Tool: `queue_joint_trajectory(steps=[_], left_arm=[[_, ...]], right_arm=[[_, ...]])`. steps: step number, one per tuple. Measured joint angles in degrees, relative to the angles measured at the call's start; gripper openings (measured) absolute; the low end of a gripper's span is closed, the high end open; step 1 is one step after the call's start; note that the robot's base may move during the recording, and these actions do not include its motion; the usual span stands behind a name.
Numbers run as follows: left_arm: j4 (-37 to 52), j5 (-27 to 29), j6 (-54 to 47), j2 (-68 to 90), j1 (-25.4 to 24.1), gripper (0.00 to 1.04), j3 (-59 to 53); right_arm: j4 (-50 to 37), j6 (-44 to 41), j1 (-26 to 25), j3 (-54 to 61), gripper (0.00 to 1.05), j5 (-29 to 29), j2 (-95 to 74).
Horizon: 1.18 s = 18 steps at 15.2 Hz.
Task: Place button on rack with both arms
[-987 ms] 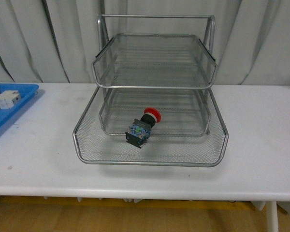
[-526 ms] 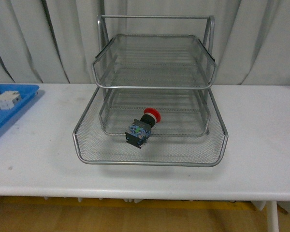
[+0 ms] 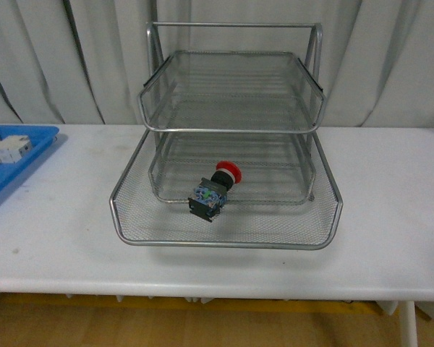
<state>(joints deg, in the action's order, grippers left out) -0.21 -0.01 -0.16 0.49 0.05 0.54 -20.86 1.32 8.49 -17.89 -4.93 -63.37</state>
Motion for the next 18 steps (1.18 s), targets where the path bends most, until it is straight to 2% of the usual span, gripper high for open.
queue_joint_trajectory(steps=[2,6,7,8,12,18], left_arm=[[0.0,0.0,0.0,0.0,0.0,0.98,0.0],[0.0,0.02,0.0,0.0,0.0,0.98,0.0],[0.0,0.0,0.0,0.0,0.0,0.98,0.0],[0.0,0.02,0.0,0.0,0.0,0.98,0.0],[0.0,0.0,0.0,0.0,0.0,0.98,0.0],[0.0,0.0,0.0,0.0,0.0,0.98,0.0]], right_arm=[[-5.84,2.21,4.07,-3.15,0.74,-0.04,-13.05],[-7.06,7.56,12.26,-9.33,0.34,2.69,-27.12],[-7.15,12.0,16.81,-13.75,0.12,4.26,-33.46],[-7.69,15.91,19.69,-16.94,0.02,4.59,-38.29],[-6.95,20.13,23.52,-24.81,0.02,7.02,-47.98],[-1.97,18.34,24.48,-41.79,0.02,10.91,-57.05]])
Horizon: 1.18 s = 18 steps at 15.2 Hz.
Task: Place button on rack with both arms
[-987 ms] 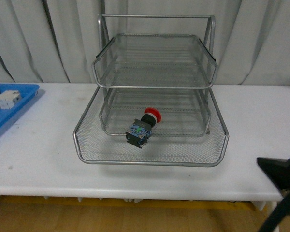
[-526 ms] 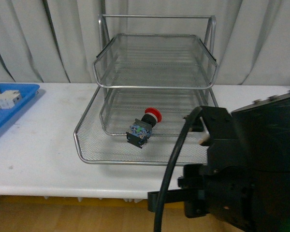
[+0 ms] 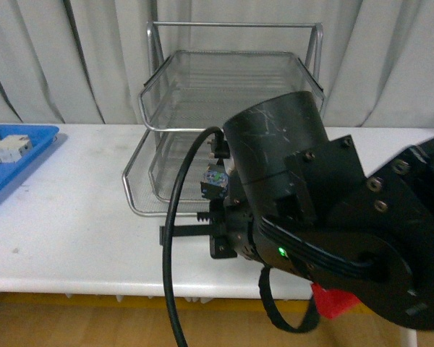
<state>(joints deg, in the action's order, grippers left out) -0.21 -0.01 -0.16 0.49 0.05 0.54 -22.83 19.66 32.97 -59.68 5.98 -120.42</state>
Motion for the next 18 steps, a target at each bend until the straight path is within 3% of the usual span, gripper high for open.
queue_joint_trajectory(steps=[7,10,12,15,16,17,18], left_arm=[[0.0,0.02,0.0,0.0,0.0,0.98,0.0],[0.0,0.0,0.0,0.0,0.0,0.98,0.0],[0.0,0.02,0.0,0.0,0.0,0.98,0.0],[0.0,0.02,0.0,0.0,0.0,0.98,0.0],[0.0,0.02,0.0,0.0,0.0,0.98,0.0],[-0.02,0.04,0.0,0.0,0.0,0.98,0.0],[0.04,0.02,0.0,0.0,0.0,0.98,0.0]], right_arm=[[8.26,-6.32,-3.08,-22.75,0.02,5.11,-11.74],[6.54,-6.8,-3.54,-22.4,0.02,4.09,-11.67],[3.54,-5.77,-3.67,-16.04,0.02,1.33,-7.13],[-7.56,-2.45,-4.35,3.28,0.02,-1.38,12.83],[-12.07,-1.73,-5.4,11.47,0.02,0.15,21.73],[-12.66,-1.38,-6.21,17.09,0.09,1.49,28.0],[-20.9,-2.69,-6.32,19.85,0.1,6.14,27.67]])
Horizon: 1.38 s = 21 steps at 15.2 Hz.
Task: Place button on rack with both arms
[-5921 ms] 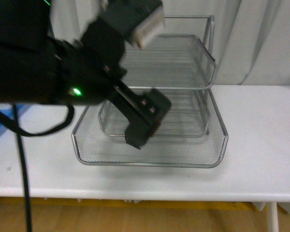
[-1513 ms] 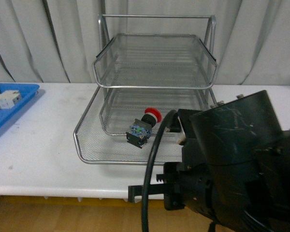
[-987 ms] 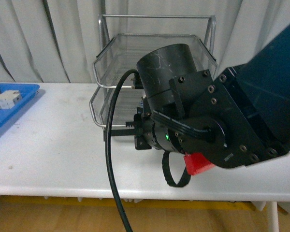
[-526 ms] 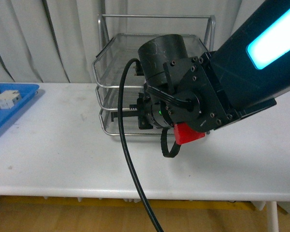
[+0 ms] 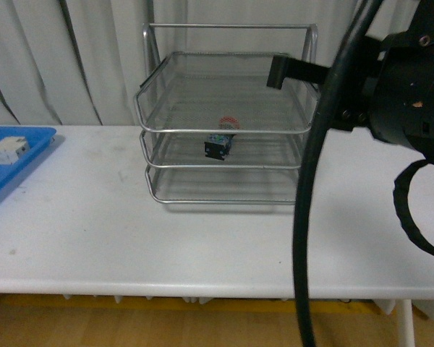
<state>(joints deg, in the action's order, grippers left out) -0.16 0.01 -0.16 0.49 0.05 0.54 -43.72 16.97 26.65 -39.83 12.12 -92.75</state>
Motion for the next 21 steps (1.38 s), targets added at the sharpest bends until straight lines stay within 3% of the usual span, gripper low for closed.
queue_joint_trajectory(steps=[1,2,6,11,14,17,19,21], left_arm=[[0.04,-0.24,0.0,0.0,0.02,0.98,0.0],[-0.15,0.09,0.0,0.0,-0.02,0.98,0.0],[-0.07,0.02,0.0,0.0,-0.09,0.98,0.0],[-0.07,0.0,0.0,0.0,-0.09,0.98,0.0],[-0.07,0.02,0.0,0.0,-0.09,0.98,0.0],[-0.07,0.0,0.0,0.0,-0.09,0.98,0.0],[-0.07,0.0,0.0,0.0,-0.09,0.98,0.0],[-0.07,0.0,0.0,0.0,-0.09,0.98,0.0]], right_arm=[[-9.99,-5.99,-0.87,4.98,0.02,7.78,-0.85],[-15.58,-10.91,-2.8,11.76,0.02,9.92,1.05],[-20.96,-16.15,-11.19,25.68,0.02,3.67,14.99],[-12.72,-16.59,-18.14,34.58,0.02,-3.26,30.27],[-8.7,-16.61,-19.5,36.39,0.02,-4.85,35.5],[-1.62,-16.59,-21.64,38.01,0.02,-7.08,44.83],[2.47,-16.68,-26.45,38.77,0.02,-11.47,49.55],[8.85,-16.7,-26.93,39.17,0.02,-11.93,56.89]])
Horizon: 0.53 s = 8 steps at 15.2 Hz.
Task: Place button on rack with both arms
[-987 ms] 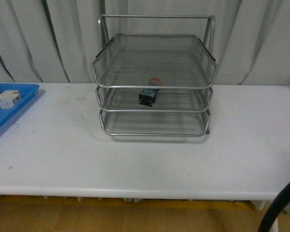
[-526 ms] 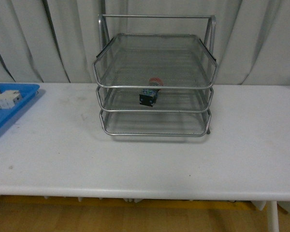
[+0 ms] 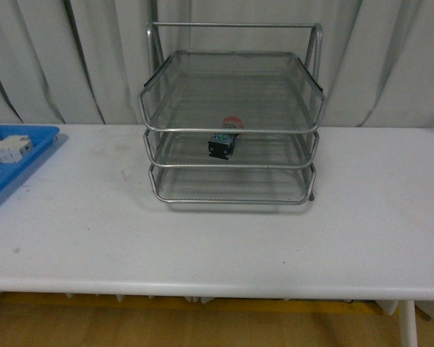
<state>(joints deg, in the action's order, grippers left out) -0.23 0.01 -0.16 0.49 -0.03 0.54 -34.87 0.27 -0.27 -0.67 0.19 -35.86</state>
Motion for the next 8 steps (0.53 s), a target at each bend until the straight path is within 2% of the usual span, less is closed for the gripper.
queue_joint_trajectory(steps=[1,2,8], left_arm=[[0.0,0.0,0.0,0.0,0.0,0.98,0.0],[0.0,0.0,0.0,0.0,0.0,0.98,0.0],[0.0,0.0,0.0,0.0,0.0,0.98,0.0]], right_arm=[[7.58,0.0,0.0,0.02,0.02,0.0,8.39],[10.84,0.0,0.0,0.02,0.02,0.0,11.76],[19.21,0.0,0.0,0.02,0.02,0.0,20.33]])
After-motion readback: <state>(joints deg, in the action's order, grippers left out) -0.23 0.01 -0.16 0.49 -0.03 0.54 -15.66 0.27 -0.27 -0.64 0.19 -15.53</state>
